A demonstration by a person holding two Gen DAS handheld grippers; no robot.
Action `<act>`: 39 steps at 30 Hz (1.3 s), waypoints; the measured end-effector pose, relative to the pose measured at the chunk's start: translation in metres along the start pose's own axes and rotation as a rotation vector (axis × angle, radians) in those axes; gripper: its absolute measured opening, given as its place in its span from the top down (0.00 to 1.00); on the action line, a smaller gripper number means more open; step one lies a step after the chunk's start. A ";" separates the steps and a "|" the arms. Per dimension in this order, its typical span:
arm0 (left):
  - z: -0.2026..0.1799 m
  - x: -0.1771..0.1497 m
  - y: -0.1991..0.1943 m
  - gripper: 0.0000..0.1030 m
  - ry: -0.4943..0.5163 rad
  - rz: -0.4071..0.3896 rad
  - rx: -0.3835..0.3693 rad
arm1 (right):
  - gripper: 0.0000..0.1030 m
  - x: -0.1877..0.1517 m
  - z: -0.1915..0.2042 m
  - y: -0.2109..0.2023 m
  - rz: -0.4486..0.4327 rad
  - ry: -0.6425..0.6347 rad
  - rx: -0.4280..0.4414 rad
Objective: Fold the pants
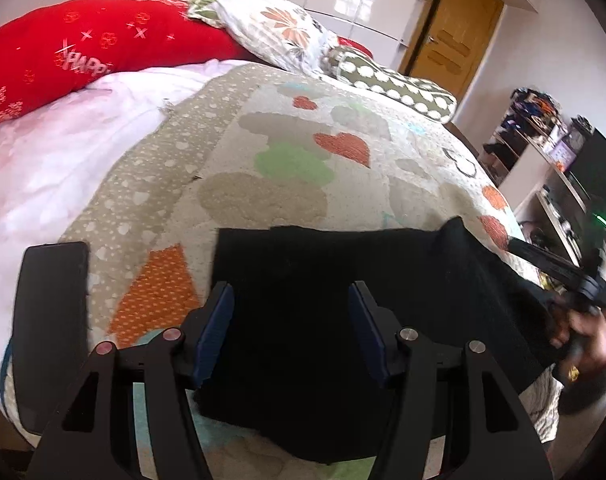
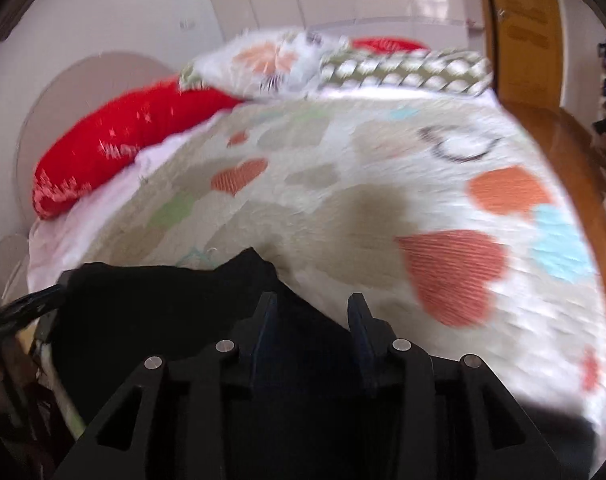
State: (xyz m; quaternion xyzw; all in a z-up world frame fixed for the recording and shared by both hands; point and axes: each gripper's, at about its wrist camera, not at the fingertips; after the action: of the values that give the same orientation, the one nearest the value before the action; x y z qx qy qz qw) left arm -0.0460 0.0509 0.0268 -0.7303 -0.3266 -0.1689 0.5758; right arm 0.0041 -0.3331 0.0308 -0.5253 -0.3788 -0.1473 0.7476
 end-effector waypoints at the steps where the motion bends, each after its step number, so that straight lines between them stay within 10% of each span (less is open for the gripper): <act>1: 0.002 0.001 0.000 0.40 -0.011 -0.004 -0.002 | 0.62 -0.007 -0.004 -0.012 -0.012 0.009 -0.005; 6: 0.007 -0.008 0.009 0.37 -0.023 0.013 0.009 | 0.64 -0.063 -0.043 -0.040 0.068 0.036 -0.209; 11: 0.027 -0.017 0.035 0.33 -0.059 0.091 0.042 | 0.97 -0.100 -0.093 -0.067 0.099 0.148 -0.340; 17: 0.023 -0.013 0.026 0.32 -0.068 0.068 0.057 | 0.84 -0.084 -0.076 -0.076 0.092 0.127 -0.302; 22: 0.016 0.006 0.014 0.32 -0.053 -0.011 0.077 | 0.48 -0.041 -0.024 -0.054 0.004 0.047 -0.142; 33: 0.022 0.021 0.056 0.26 -0.062 0.020 0.182 | 0.55 0.022 0.058 0.101 0.154 -0.124 -0.107; 39: 0.034 0.019 0.068 0.16 -0.094 0.020 0.171 | 0.73 0.016 0.034 0.100 0.126 -0.044 -0.149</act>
State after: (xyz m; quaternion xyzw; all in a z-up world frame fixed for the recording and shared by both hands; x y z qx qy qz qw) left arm 0.0092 0.0803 -0.0201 -0.6887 -0.3594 -0.1002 0.6217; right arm 0.0633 -0.2594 -0.0194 -0.6054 -0.3495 -0.1162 0.7055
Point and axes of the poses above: each gripper's, at about its wrist camera, not at the fingertips, and y roughly the way its jaws point, z to its left, x to its top, and after that the axes turned 4 degrees about -y, right-handed
